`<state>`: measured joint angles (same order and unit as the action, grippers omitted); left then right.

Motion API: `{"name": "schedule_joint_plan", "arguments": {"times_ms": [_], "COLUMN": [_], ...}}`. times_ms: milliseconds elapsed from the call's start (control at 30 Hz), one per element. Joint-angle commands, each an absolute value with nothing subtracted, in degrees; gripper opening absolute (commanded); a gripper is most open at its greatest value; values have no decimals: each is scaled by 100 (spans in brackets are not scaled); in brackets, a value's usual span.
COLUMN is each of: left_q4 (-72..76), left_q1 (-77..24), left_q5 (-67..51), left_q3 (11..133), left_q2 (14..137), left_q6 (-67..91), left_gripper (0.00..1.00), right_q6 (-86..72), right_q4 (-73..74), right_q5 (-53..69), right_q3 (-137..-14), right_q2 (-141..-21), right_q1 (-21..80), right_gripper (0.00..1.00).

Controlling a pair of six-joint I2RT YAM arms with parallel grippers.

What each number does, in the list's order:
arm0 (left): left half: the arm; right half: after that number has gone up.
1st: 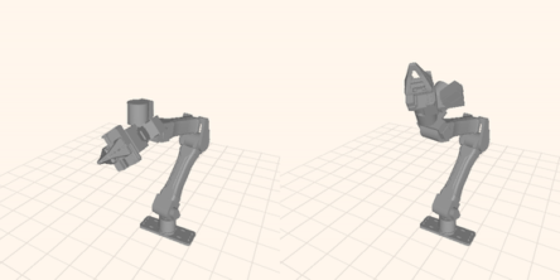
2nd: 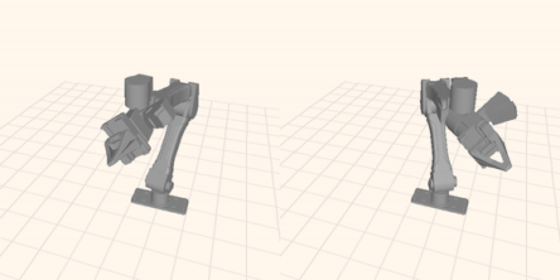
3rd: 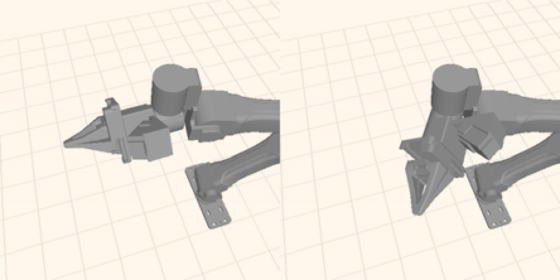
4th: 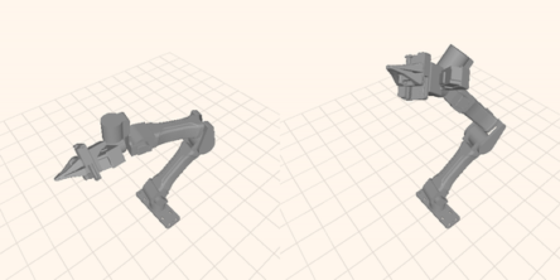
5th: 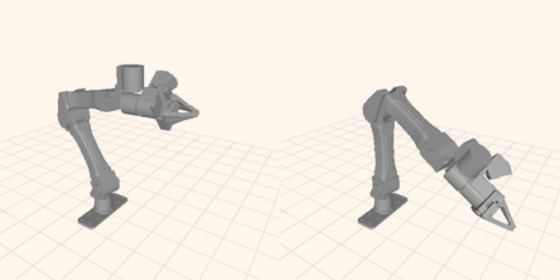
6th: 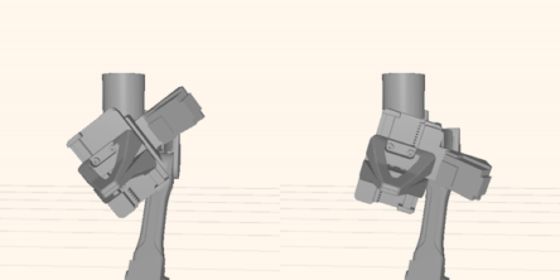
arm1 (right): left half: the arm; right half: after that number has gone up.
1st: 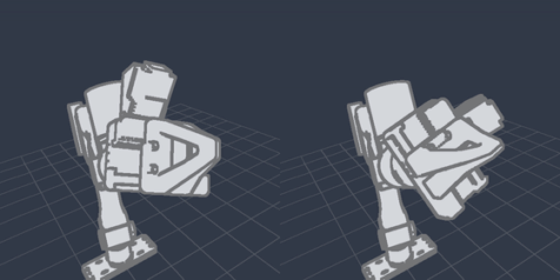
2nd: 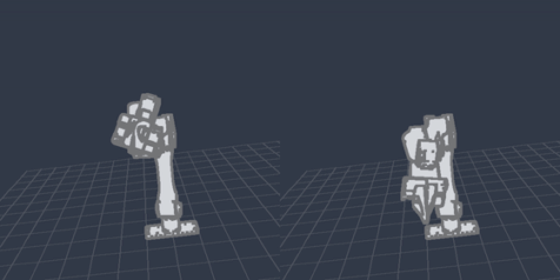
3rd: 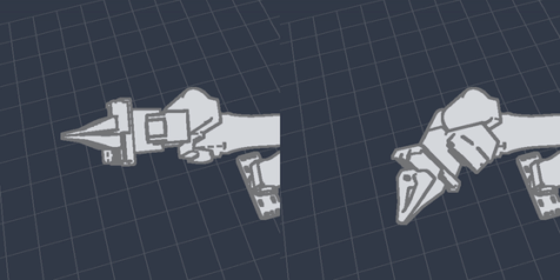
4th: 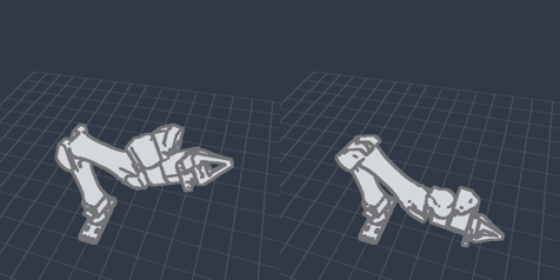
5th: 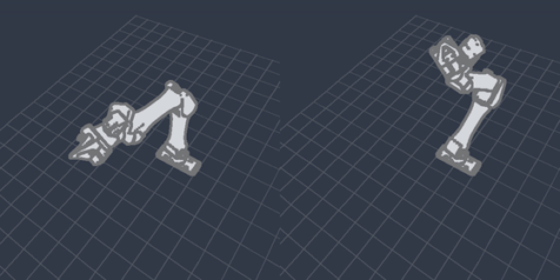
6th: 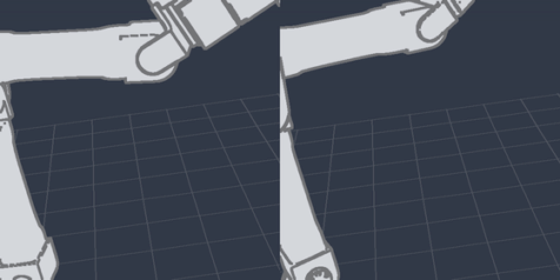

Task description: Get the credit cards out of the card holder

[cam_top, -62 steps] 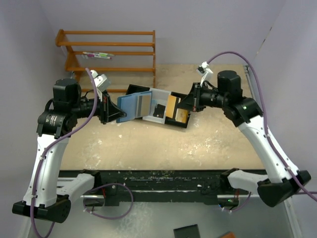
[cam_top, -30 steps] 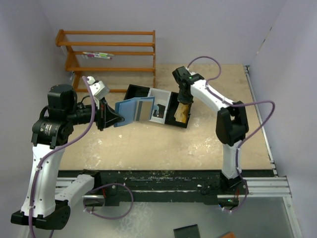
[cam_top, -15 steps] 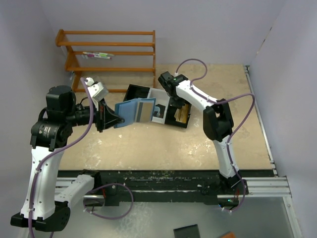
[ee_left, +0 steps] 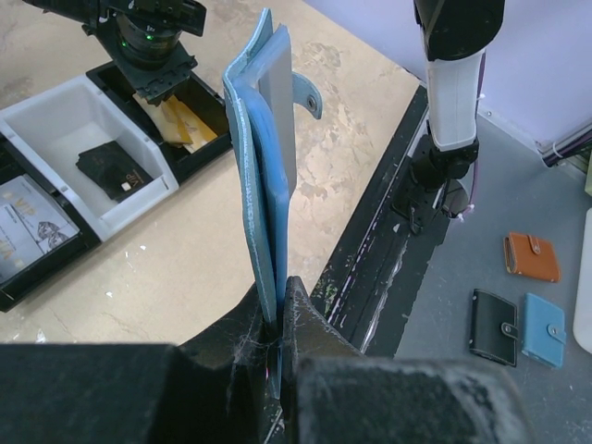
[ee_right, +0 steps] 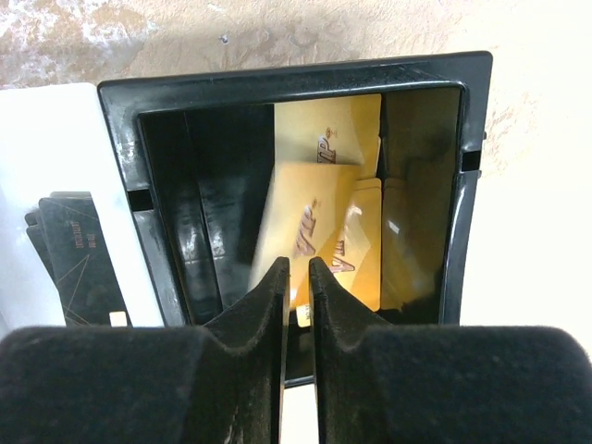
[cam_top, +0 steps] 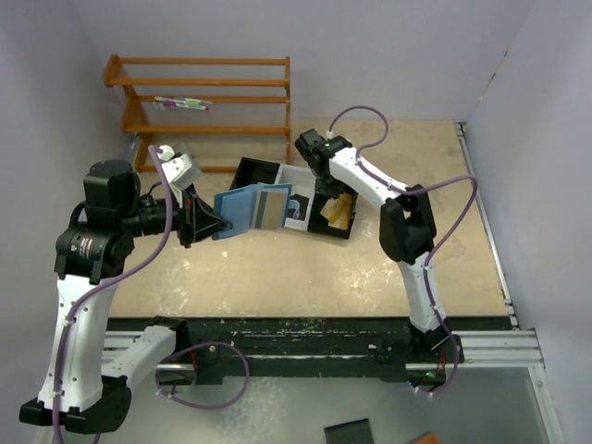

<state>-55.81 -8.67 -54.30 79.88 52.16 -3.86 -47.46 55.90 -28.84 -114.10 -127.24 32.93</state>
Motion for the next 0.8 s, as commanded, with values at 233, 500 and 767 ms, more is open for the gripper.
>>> {"name": "schedule_joint_plan", "arguments": {"times_ms": [233,500,767], "left_q4": [-5485,-5146,-4057], "left_q1": [-861,-861,-861], "left_q5": [-5674,-6388,-7560], "left_q3": [8307,8365,8241], "left_q2": [5191,5179,5069], "left_q6": [-376,47,1191], "left_gripper": [0,0,0], "right_q6": [-4318,-3216,-2979], "right_q4": [4955,848,-659], "right_q5": [-2693,248,4026], "right_q3": [-11370,-8150,-6646], "right_q2": [-11705,-7921,-6079], "right_q1": [3294,3182,3084], "right_gripper": [50,100,98]}}
